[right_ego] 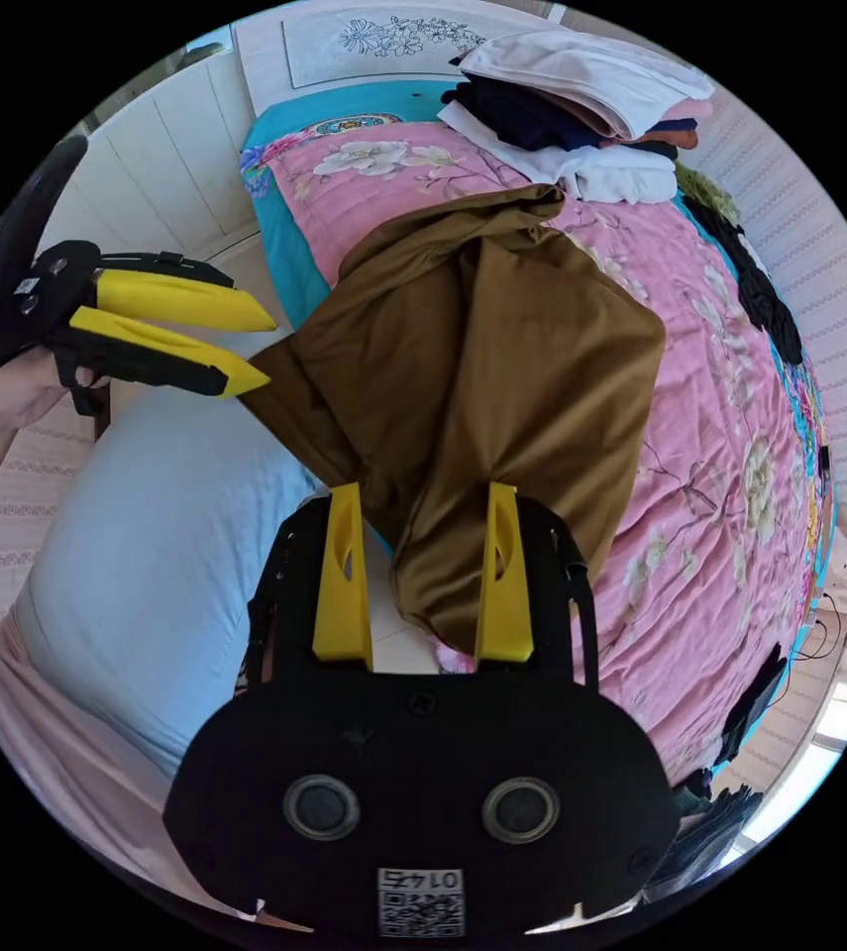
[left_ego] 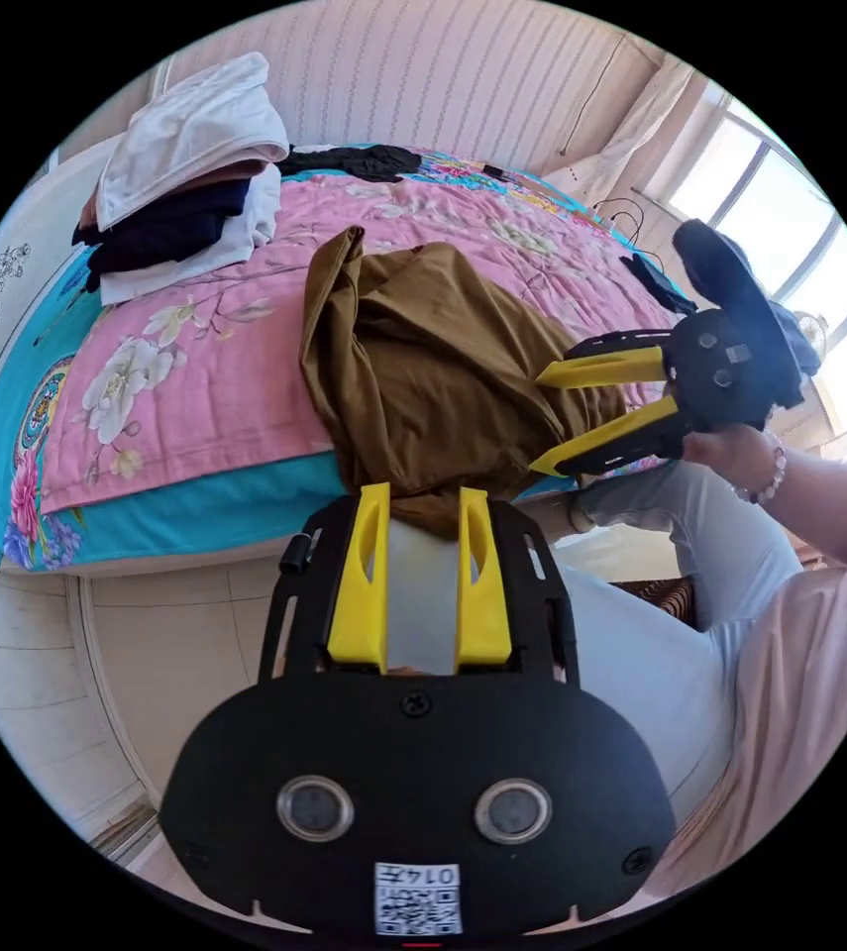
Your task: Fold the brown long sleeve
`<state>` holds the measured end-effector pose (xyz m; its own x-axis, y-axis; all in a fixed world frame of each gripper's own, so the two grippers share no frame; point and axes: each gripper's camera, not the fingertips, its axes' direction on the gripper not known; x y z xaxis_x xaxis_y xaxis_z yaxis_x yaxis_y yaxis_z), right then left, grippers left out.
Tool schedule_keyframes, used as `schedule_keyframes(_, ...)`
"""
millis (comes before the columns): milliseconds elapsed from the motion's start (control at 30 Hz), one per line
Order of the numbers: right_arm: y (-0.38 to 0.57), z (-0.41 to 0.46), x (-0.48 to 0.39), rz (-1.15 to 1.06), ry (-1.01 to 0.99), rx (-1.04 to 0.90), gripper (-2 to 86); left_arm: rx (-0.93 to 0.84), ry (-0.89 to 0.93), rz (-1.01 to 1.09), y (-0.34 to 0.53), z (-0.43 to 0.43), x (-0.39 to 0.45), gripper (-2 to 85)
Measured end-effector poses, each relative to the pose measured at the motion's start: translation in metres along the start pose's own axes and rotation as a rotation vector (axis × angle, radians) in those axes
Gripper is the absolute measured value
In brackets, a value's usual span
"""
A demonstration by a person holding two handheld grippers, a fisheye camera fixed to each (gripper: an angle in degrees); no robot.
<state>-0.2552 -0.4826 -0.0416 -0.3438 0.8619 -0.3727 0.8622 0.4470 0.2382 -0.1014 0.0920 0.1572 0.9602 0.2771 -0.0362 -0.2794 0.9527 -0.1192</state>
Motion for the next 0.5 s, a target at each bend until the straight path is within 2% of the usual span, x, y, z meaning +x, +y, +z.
schedule_keyframes(67,0.01,0.002,-0.005,0.011,0.021,-0.002,16.9,-0.059,0.042,-0.01,-0.007,0.013,0.007,10.2)
schedule_keyframes(200,0.04,0.01,-0.008,0.051,0.031,0.004,14.4,-0.1,-0.052,0.043,-0.013,0.023,0.026,8.1)
schedule_keyframes(367,0.08,0.025,0.004,0.118,0.083,0.05,7.2,-0.145,-0.044,0.055,-0.022,0.022,0.037,-0.1)
schedule_keyframes(500,0.117,0.035,0.025,0.149,0.037,0.054,3.1,-0.047,-0.012,0.007,-0.014,-0.009,0.039,-0.9)
